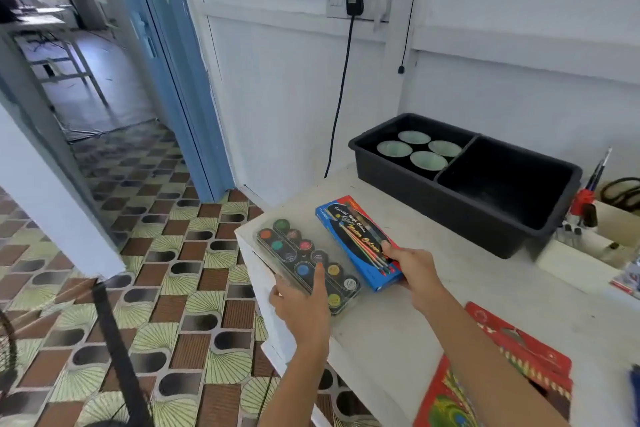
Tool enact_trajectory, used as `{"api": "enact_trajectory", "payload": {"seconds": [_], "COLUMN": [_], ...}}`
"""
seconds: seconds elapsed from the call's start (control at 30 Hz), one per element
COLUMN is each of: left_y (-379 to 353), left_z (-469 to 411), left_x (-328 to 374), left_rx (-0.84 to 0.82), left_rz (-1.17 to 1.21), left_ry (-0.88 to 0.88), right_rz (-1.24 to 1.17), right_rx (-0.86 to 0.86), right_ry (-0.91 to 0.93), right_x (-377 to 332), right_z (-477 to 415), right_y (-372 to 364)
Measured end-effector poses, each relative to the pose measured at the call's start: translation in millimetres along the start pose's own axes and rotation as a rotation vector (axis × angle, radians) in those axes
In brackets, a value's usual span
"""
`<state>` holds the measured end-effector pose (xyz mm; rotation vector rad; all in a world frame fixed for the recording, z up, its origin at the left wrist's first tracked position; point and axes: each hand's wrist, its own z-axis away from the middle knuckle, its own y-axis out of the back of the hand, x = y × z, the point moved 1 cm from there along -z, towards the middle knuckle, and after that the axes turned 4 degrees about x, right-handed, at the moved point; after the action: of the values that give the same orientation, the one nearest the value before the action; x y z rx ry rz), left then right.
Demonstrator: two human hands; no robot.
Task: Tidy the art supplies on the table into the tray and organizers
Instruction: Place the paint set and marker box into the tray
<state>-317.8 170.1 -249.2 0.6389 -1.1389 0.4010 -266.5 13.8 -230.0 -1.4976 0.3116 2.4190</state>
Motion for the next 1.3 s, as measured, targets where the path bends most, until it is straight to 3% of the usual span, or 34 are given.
{"api": "enact_trajectory", "payload": {"seconds": [0.17,0.3,0.57,0.73,0.87,1.0,1.3], "left_y": [-8,-6,18,26,18,-3,-113], "left_z": [4,4,-3,6,24,39,38], "left_x": [-2,-7,-7,8,36,78,164], "left_rx": [-0.026,-0.017,0.033,-0.064,-0.169,-0.35,-0.747], "left_rz": [-0.028,0.094,0.173,0.405,0.484,0.512,0.354], "left_ry": [-0.058,-0.077,-0.015,0.082,0.045,-0.025,-0.203], "right_rz": [-0.043,-0.069,-0.169,-0.263,-0.344,-0.441,-0.337], "right_rx": [0.059,0.036,-0.159,-0.27,-0.294,-0.201,0.34], "right_ry": [-0.002,-0.027,-0.131,-0.101,0.006,0.124,0.301], "right_x": [4,5,3,-7,-27,-55,-104], "right_z": [0,4,11,19,24,24,-2], "right_y": [15,14,2,9,33,67,142]}}
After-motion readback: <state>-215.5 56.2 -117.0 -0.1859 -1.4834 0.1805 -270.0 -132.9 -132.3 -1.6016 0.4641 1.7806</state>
